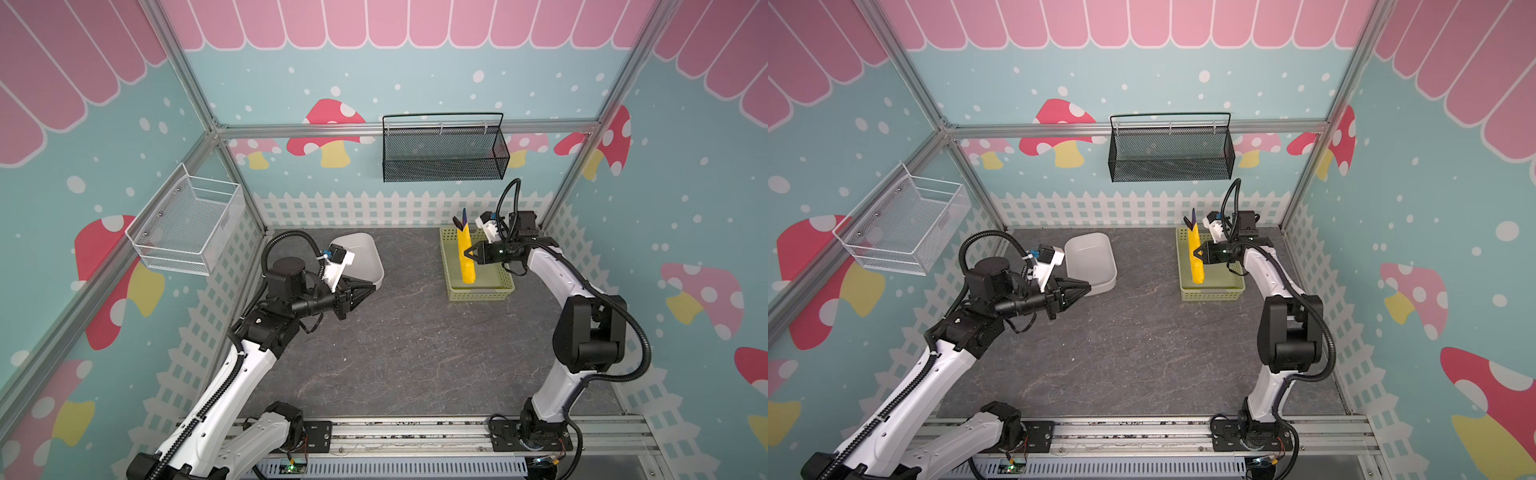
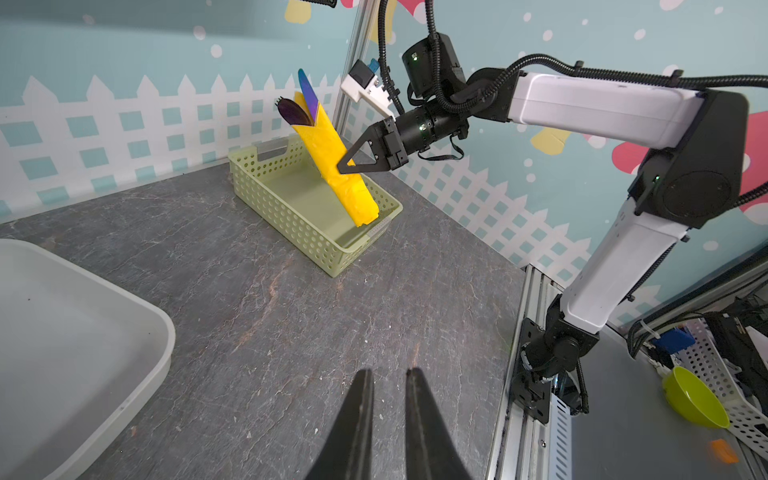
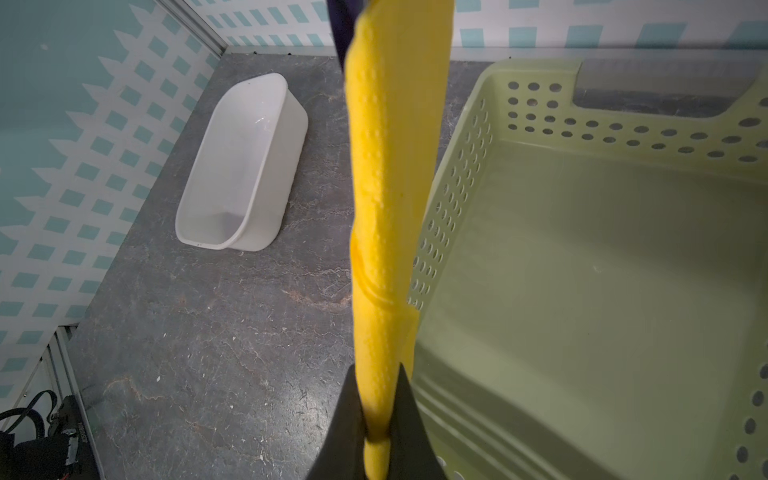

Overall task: Place the utensils on the paper napkin and roll it up
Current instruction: 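Carry the napkin roll with the right gripper into the green basket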

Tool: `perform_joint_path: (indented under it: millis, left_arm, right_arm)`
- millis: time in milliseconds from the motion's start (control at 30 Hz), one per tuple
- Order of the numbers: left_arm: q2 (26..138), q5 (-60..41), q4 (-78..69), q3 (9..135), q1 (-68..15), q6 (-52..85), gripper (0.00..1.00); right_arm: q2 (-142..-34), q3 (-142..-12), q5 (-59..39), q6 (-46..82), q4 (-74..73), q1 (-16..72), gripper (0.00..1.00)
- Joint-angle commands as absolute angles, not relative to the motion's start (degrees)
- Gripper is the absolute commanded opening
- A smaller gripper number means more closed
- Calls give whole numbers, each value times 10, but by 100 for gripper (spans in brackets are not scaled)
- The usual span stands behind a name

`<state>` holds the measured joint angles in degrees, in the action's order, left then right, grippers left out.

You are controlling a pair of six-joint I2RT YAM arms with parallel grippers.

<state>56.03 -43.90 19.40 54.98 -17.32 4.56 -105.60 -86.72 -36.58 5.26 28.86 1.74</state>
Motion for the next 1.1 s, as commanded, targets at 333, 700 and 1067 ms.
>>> perform_joint_path:
  millis: [333, 700, 1067]
  left_arm:
    - [560, -430, 189, 538, -170, 33, 18]
    - [565, -431, 188, 538, -170, 33, 17]
    - [569, -432, 188, 539, -170, 33, 15]
  right_arm:
    - [-1178, -912, -482, 66, 313, -2, 0]
    - [-1242, -934, -566, 85, 303, -5, 0]
    - [-1298, -964, -592, 104, 300, -18, 0]
